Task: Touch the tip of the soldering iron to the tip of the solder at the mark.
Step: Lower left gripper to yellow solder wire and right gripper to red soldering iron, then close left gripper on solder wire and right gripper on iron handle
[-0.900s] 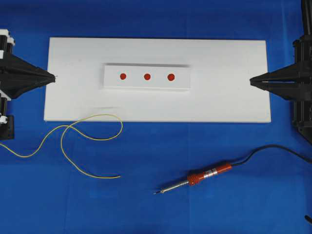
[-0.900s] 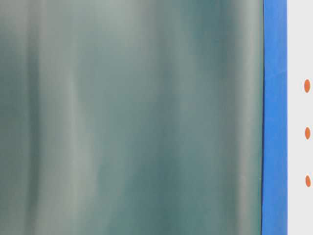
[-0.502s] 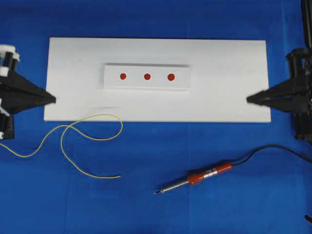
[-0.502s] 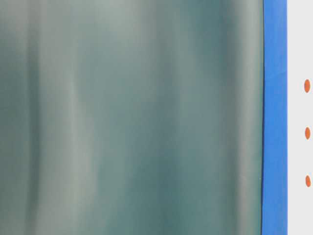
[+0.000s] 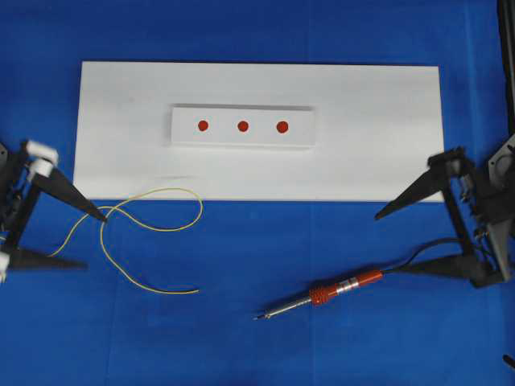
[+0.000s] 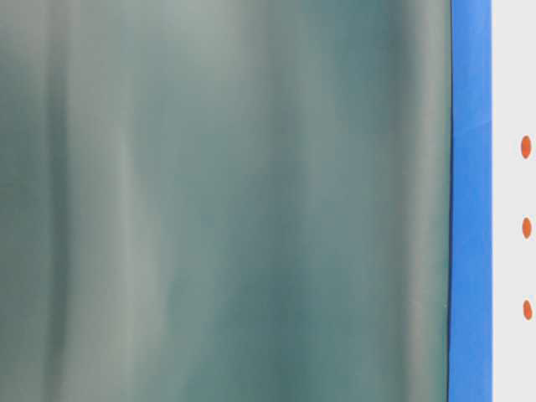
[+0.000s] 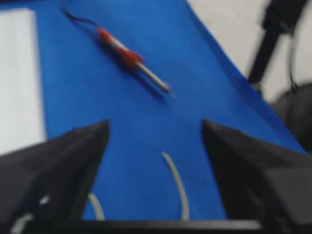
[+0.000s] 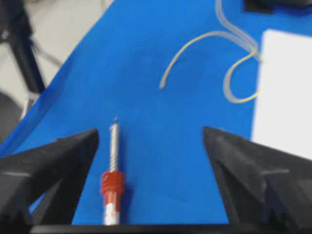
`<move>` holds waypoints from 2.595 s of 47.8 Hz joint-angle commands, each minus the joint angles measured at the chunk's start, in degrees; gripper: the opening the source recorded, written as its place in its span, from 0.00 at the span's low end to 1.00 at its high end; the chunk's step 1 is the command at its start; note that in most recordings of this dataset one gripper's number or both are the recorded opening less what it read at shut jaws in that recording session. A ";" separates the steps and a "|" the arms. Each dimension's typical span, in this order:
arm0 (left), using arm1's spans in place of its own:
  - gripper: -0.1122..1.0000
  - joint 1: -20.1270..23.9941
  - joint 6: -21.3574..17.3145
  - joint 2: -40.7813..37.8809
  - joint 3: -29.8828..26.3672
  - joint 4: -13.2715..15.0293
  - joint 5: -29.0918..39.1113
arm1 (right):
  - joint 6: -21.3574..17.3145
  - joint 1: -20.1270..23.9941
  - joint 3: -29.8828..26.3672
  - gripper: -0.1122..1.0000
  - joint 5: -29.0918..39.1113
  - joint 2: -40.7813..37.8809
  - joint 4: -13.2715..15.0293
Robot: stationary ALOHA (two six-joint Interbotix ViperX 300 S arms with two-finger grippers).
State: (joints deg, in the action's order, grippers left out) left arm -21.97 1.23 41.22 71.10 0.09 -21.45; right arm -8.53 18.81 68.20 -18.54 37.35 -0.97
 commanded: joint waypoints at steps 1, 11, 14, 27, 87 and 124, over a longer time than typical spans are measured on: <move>0.83 -2.64 0.00 -4.83 -0.44 -0.09 -2.99 | -0.09 1.49 0.09 0.94 -3.96 -2.64 -0.26; 0.82 -4.57 0.00 -19.16 -1.67 -0.09 -10.81 | -0.09 3.96 3.43 0.92 -17.23 -12.22 -4.39; 0.82 -4.57 0.09 -23.20 -1.93 0.00 -13.27 | -0.09 5.19 3.78 0.92 -20.48 -15.73 -5.80; 0.81 -5.10 2.55 -37.35 -3.60 -0.09 -22.41 | -0.09 9.49 0.97 0.92 -27.95 -31.90 -12.39; 0.27 -3.43 3.96 -48.16 -5.89 0.09 -21.01 | -0.26 13.89 -6.24 0.18 -33.66 -53.00 -21.09; 0.13 -3.16 5.19 -32.26 -16.08 0.09 10.55 | 4.04 8.53 -7.38 0.16 -8.26 -30.94 -21.09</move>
State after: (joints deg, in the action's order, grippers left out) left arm -25.40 6.24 4.75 58.27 0.09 -18.54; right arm -5.10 29.27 62.23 -33.49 0.79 -21.97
